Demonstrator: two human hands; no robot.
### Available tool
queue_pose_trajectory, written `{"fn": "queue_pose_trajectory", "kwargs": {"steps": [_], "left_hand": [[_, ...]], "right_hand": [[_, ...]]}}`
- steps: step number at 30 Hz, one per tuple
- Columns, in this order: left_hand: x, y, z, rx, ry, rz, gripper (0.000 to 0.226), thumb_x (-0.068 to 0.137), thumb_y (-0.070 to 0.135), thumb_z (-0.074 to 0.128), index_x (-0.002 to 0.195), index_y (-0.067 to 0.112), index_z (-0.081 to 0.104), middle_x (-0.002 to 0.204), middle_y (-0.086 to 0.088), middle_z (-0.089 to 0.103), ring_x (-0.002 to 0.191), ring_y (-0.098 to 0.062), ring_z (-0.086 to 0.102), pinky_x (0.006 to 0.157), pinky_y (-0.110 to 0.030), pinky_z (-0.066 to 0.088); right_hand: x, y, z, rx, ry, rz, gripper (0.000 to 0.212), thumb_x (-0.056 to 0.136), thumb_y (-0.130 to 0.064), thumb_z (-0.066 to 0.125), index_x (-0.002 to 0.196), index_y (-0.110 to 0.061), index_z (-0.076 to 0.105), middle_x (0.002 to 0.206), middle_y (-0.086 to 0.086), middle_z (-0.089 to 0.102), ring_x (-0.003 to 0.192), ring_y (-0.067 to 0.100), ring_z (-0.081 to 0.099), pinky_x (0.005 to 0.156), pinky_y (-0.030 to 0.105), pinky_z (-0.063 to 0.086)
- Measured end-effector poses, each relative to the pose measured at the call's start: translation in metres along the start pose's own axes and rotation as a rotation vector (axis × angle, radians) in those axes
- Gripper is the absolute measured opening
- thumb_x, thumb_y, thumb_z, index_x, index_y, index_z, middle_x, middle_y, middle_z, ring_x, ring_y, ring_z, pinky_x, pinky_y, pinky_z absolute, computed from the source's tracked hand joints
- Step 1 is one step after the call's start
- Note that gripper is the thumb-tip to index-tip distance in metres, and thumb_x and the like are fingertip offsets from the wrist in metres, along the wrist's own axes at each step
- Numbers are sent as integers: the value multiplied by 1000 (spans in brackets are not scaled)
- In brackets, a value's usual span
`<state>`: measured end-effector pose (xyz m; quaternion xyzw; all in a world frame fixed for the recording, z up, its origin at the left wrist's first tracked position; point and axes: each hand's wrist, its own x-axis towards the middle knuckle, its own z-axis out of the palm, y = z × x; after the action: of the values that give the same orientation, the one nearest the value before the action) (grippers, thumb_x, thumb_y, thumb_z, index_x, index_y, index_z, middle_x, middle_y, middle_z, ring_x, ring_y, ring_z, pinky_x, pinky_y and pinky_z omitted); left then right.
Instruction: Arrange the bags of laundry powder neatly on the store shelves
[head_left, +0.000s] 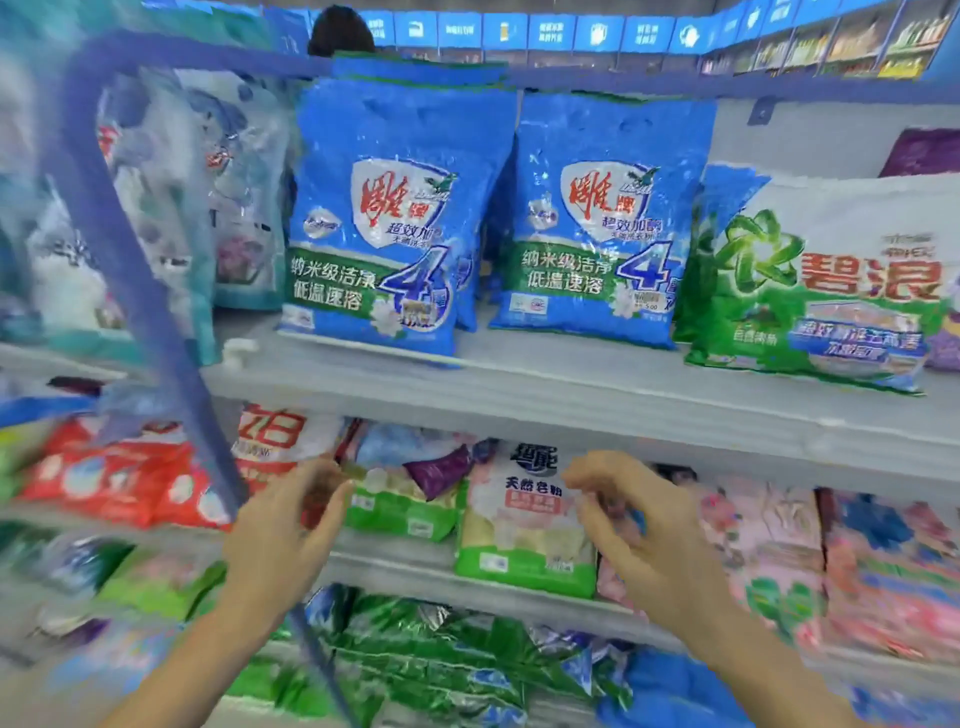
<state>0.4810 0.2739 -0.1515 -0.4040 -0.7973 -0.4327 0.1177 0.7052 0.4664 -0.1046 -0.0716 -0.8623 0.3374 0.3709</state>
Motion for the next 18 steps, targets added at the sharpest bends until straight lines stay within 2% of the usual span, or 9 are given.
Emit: {"fn": "queue_pose_trajectory", "kwargs": {"steps": [3, 5, 7, 9, 11, 15, 18], "left_hand": [[-6, -40, 16, 240, -168, 15, 41, 77, 39, 47, 104, 11, 59, 92, -9, 66, 82, -30, 63, 72, -31, 43], [-4, -59, 27, 286, -231, 5, 46, 74, 26, 63, 115, 9, 53, 102, -17, 61, 92, -37, 60, 77, -36, 48], [0, -75, 37, 317, -276, 8, 58, 69, 13, 75, 121, 2, 50, 108, -23, 56, 98, -42, 55, 84, -43, 47], [6, -89, 46, 360, -320, 6, 66, 69, 12, 76, 126, -4, 46, 113, -26, 52, 104, -45, 51, 89, -48, 45], [12, -105, 55, 397, -353, -14, 72, 72, 15, 74, 131, -6, 40, 124, -30, 47, 115, -48, 44, 98, -52, 39], [16, -132, 72, 464, -391, -60, 80, 80, 30, 67, 143, 2, 27, 148, -25, 26, 138, -41, 21, 113, -54, 18], [10, -145, 83, 478, -423, -52, 80, 85, 40, 60, 147, 10, 19, 155, -21, 9, 143, -36, 6, 114, -55, 8]], "right_hand": [[-8, 21, 38, 3, -42, 133, 12, 86, -24, 53, 92, -20, 62, 89, -16, 62, 83, -4, 59, 76, 8, 43], [-9, 37, 61, 27, -13, 310, 7, 87, -18, 59, 93, -20, 60, 87, -16, 63, 81, 0, 61, 74, 11, 46], [-1, 47, 80, 118, 19, 550, 13, 87, -9, 62, 98, -14, 57, 88, -10, 63, 81, 6, 60, 74, 19, 48], [13, 53, 98, 260, 70, 780, 25, 88, -13, 62, 111, -9, 54, 95, 2, 62, 92, 19, 61, 81, 30, 51], [30, 57, 114, 365, 150, 922, 43, 88, -19, 62, 126, -6, 46, 105, 7, 58, 100, 23, 58, 84, 35, 51], [66, 68, 144, 534, 352, 1026, 59, 87, -30, 62, 137, -9, 36, 120, 9, 52, 108, 22, 54, 80, 33, 51], [88, 77, 160, 555, 490, 1046, 47, 88, -25, 60, 129, -9, 43, 113, 8, 55, 101, 24, 58, 71, 28, 49]]}}
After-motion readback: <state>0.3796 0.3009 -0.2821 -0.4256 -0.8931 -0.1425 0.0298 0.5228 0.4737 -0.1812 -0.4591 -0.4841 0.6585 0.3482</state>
